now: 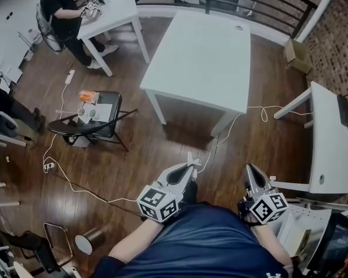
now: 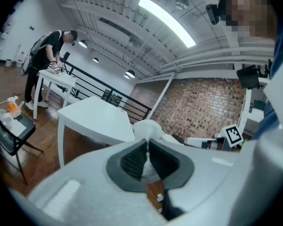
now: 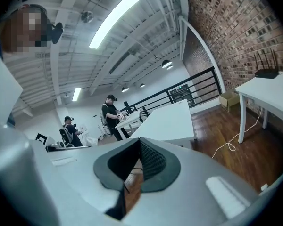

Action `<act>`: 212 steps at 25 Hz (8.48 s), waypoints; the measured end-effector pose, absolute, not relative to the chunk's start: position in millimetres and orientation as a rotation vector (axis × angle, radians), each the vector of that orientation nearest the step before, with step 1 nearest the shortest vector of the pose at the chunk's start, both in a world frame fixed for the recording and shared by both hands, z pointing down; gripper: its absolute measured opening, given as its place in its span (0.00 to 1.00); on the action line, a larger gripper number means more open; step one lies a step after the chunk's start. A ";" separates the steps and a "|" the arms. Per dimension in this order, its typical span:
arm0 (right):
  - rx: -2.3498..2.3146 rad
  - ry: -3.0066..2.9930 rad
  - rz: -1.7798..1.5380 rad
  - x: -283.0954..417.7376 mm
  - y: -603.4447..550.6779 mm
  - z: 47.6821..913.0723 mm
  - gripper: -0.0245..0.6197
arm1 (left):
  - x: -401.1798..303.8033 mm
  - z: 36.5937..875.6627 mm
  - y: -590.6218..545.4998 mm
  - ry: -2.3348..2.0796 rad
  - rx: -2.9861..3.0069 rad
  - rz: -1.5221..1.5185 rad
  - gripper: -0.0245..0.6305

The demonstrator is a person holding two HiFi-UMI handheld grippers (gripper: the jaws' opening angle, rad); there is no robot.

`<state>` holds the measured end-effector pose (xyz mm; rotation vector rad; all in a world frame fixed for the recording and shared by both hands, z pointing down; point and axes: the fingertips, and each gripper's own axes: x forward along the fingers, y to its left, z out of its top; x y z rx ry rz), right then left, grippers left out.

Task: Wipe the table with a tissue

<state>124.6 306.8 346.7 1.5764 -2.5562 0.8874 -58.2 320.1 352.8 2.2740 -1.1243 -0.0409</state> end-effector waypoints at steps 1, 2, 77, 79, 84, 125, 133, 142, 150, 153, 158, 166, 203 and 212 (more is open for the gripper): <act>1.574 -2.559 0.877 121.0 293.3 345.3 0.04 | -60.7 353.7 306.2 -1.122 2.270 -0.048 0.06; 1.569 -2.563 0.866 117.2 279.8 343.9 0.04 | -62.7 354.3 292.5 -1.118 2.264 -0.056 0.06; 1.143 -2.494 0.755 53.5 -148.0 507.7 0.04 | -170.6 581.5 -138.2 -1.653 1.849 0.630 0.06; 1.140 -2.493 0.765 52.7 -147.4 509.6 0.04 | -174.8 585.3 -137.5 -1.648 1.824 0.654 0.06; 1.156 -2.494 0.795 56.6 -147.3 510.8 0.04 | -164.6 597.4 -134.1 -1.587 1.807 0.717 0.06; 1.221 -2.523 0.895 109.4 -135.1 503.2 0.04 | -88.7 602.9 -129.4 -1.555 1.824 0.800 0.06; 1.210 -2.528 0.899 118.6 -134.1 503.9 0.04 | -62.0 602.3 -129.3 -1.526 1.846 0.794 0.06; 1.215 -2.529 0.901 133.5 -134.1 505.0 0.04 | -29.6 602.5 -130.4 -1.492 1.880 0.796 0.06; 1.237 -2.520 0.916 151.5 -133.2 507.7 0.04 | 4.6 604.1 -128.9 -1.445 1.909 0.800 0.06; 1.249 -2.518 0.922 157.1 -133.8 508.7 0.04 | 17.9 605.1 -128.3 -1.424 1.924 0.802 0.06; 1.258 -2.515 0.924 160.0 -131.4 509.0 0.04 | 35.9 605.3 -126.5 -1.388 1.943 0.798 0.06; 1.258 -2.519 0.912 162.6 -130.8 504.8 0.04 | 67.4 605.4 -121.9 -1.323 1.982 0.796 0.06; 1.044 -2.752 0.595 100.3 -97.6 348.7 0.04 | -30.4 343.9 -30.2 -1.365 2.208 0.111 0.06; 1.066 -2.753 0.608 94.2 -83.0 347.8 0.04 | -28.5 338.0 -27.2 -1.350 2.220 0.101 0.06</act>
